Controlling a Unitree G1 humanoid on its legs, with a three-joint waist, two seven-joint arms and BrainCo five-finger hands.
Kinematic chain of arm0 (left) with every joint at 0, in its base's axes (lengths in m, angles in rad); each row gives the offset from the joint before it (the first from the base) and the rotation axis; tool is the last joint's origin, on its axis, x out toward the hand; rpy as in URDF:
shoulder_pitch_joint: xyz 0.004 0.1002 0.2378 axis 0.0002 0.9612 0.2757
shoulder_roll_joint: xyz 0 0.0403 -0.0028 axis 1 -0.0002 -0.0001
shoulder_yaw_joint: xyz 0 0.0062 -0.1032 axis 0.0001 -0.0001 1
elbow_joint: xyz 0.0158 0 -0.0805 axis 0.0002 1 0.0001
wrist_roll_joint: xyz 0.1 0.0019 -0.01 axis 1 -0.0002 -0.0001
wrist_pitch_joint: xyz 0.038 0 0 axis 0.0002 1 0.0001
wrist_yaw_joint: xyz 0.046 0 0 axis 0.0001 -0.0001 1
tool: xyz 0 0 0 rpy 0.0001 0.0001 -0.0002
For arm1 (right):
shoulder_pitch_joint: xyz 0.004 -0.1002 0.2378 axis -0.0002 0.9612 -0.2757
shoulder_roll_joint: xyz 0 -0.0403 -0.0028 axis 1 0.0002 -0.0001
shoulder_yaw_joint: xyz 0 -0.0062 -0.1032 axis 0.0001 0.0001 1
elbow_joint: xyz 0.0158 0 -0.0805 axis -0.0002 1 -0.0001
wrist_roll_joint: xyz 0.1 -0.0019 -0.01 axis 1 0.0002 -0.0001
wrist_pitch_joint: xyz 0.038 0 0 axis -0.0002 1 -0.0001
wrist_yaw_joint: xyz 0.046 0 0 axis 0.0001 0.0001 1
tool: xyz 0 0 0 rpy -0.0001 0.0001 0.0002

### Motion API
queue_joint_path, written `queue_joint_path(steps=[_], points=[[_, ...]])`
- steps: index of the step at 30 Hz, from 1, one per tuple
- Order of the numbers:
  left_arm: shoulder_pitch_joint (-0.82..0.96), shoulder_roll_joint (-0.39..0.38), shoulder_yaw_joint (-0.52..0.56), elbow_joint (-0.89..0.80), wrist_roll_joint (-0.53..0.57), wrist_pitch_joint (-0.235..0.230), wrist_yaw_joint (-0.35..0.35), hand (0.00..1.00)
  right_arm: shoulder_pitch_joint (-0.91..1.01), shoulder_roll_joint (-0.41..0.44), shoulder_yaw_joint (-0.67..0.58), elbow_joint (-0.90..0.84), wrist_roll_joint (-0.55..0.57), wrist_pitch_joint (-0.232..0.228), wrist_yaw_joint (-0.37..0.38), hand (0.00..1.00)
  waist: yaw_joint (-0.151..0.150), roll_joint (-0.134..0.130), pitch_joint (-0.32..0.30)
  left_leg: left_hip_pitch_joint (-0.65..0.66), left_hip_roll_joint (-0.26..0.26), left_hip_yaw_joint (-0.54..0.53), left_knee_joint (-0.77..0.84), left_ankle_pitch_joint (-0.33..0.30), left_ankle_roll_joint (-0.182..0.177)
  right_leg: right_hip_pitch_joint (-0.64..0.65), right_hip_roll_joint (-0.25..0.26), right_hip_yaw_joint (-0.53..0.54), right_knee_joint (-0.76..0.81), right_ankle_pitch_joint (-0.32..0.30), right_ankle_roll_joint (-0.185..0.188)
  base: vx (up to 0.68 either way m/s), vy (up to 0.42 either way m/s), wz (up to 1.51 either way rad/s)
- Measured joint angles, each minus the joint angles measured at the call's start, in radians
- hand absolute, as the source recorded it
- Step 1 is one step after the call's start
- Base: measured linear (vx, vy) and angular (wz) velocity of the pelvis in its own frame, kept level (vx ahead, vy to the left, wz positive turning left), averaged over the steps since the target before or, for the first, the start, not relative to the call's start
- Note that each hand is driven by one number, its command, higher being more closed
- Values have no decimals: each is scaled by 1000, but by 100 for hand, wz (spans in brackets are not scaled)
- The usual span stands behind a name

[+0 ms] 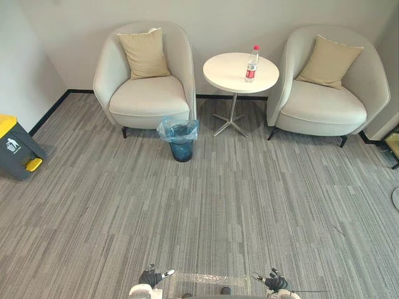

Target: Gather rubbish on tea table into small bin, then transfer packed bag to large trash can.

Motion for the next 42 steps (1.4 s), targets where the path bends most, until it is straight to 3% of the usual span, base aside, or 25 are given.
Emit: queue_joint_path(steps=[9,12,17,18,19,21,23,24,26,29,31,32,33,34,36,37,39,42], points=[[0,-1,-3,-1,18,0,-1,0,3,3,-6,0,7,14,11,0,-1,0,-1,9,7,24,3,-8,-7,-4,7,21,0,2,-3,-26,-16,-8],[-1,-3,-1,-6,18,1,-1,0,4,2,-7,-1,21,14,16,0,1,0,-1,-9,20,40,41,-42,-25,-18,15,26,23,-16,-6,-2,-31,-14],[1,-14,31,-33,24,4,-1,0,15,9,-25,-25,80,12,15,0,-3,14,15,-79,87,50,273,-169,-50,-50,54,27,145,-116,-34,76,-77,-6],[10,-17,40,-55,26,4,-1,0,27,18,-37,-56,88,12,12,0,-3,12,21,-126,107,51,400,-190,-61,-44,61,25,170,-150,-51,98,-97,6],[5,-13,40,-79,27,4,-1,0,33,23,-41,-64,94,10,12,0,-5,3,29,-179,118,52,526,-189,-61,-44,61,28,191,-166,-57,128,-134,0],[11,-31,64,-118,28,4,0,0,41,15,-40,-90,121,11,6,0,2,24,41,-294,166,49,811,-143,-54,-26,78,39,224,-198,-80,145,-88,-19],[15,-41,77,-131,27,4,2,0,43,13,-39,-97,128,10,-1,0,5,28,44,-358,183,49,953,-118,-57,7,78,69,235,-219,-101,263,16,-37],[11,-42,76,-132,27,4,4,0,40,13,-39,-97,130,11,-5,0,5,28,45,-385,185,52,964,-164,-63,24,69,93,241,-230,-103,328,45,-42],[8,-42,77,-143,24,2,7,0,35,16,-39,-98,148,12,-6,0,15,21,45,-428,181,73,903,-203,-67,45,43,115,231,-234,-93,337,85,-47],[1,-42,77,-157,15,-1,8,0,13,25,-38,-100,155,12,-10,0,37,10,54,-484,145,90,716,-196,-71,75,-5,159,194,-256,-72,368,164,-43],[0,-47,78,-159,13,-4,9,0,-9,41,-27,-100,154,12,-11,0,55,10,53,-495,119,55,588,-162,-53,81,-23,199,196,-303,-47,451,274,-66],[10,-46,79,-161,9,-6,9,0,-13,48,-4,-103,153,13,-11,0,63,9,46,-479,120,26,563,-135,-46,83,-23,223,244,-361,-30,588,342,-79],[5,-26,80,-165,-2,-6,10,0,-2,76,5,-105,146,15,-10,0,63,-32,33,-460,99,63,585,-180,-45,59,-50,223,350,-402,-1,510,288,-67],[2,-20,78,-165,-4,-5,10,0,3,86,11,-114,144,15,-9,0,64,-46,27,-447,91,76,581,-191,-41,34,-60,214,411,-409,12,537,259,-54],[-20,-4,74,-130,-5,2,10,0,2,102,34,-144,125,15,-1,0,56,-67,42,-345,66,109,573,-248,-3,-129,-84,173,842,-372,100,572,278,-42],[-24,-4,67,-123,-5,5,11,0,1,100,32,-150,120,15,0,0,52,-67,42,-314,62,110,566,-258,0,-162,-89,159,928,-377,104,476,213,-24],[-33,-15,28,-111,-5,5,9,0,0,94,31,-177,114,14,1,0,44,-41,57,-178,64,112,496,-264,-1,-264,-104,41,1041,-393,85,453,156,-15],[-50,-38,28,-107,-5,4,8,0,-18,92,29,-172,106,13,5,0,43,-37,60,-41,75,112,388,-265,-4,-352,-116,-96,914,-398,57,472,68,2]])
